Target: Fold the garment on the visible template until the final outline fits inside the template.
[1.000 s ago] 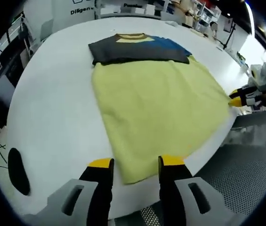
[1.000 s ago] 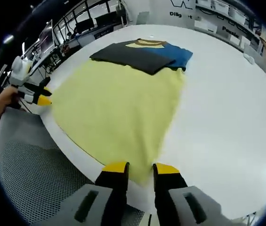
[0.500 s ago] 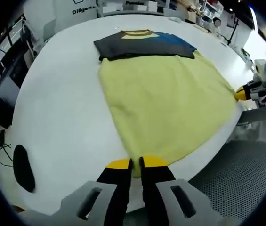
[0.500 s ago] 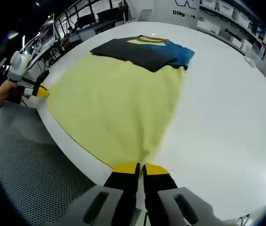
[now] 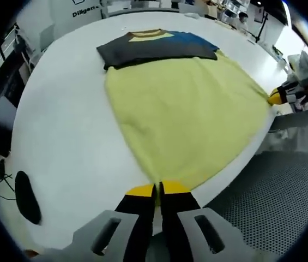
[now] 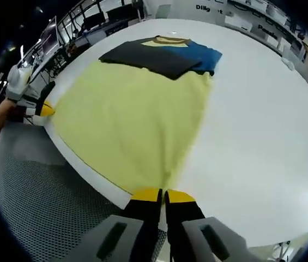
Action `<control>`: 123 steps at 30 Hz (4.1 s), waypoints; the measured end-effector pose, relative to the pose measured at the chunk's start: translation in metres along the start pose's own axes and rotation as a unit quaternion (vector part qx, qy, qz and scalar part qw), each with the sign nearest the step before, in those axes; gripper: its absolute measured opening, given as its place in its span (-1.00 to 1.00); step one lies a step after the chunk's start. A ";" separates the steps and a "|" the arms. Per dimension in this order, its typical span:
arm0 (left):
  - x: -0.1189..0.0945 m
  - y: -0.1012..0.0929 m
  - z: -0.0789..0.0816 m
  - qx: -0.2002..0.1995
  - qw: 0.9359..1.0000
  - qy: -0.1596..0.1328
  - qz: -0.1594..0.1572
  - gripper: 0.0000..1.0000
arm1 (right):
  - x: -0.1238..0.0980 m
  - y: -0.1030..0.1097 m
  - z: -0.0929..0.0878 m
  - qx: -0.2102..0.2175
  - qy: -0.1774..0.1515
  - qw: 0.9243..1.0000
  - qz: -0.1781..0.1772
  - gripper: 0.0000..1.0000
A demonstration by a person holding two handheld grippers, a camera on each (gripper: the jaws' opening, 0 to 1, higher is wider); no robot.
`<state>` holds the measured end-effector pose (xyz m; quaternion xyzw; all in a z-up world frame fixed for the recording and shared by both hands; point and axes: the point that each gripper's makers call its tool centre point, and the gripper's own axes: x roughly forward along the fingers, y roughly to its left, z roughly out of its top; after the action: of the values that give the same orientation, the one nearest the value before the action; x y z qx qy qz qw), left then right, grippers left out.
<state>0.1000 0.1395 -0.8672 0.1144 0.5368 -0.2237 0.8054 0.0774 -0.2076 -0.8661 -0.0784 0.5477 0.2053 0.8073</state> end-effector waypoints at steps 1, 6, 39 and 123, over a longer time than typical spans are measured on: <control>-0.001 -0.001 -0.002 0.000 1.000 0.005 -0.003 -0.94 | -0.001 0.000 -0.002 -0.001 0.004 1.000 0.001 -1.00; -0.003 -0.005 -0.009 0.008 1.000 0.018 -0.008 -0.94 | -0.003 0.004 -0.010 -0.002 0.023 1.000 0.008 -1.00; -0.019 -0.014 -0.022 -0.025 0.999 0.025 -0.030 -0.94 | -0.024 0.016 -0.018 0.004 0.038 0.999 0.022 -1.00; 0.032 0.130 0.283 -0.082 0.974 -0.198 0.076 -0.94 | 0.025 -0.136 0.292 -0.021 -0.182 0.972 -0.146 -1.00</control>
<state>0.4038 0.1254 -0.7914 0.0418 0.3725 -0.1354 0.9171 0.3907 -0.2215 -0.7892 -0.1360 0.3699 0.1080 0.9127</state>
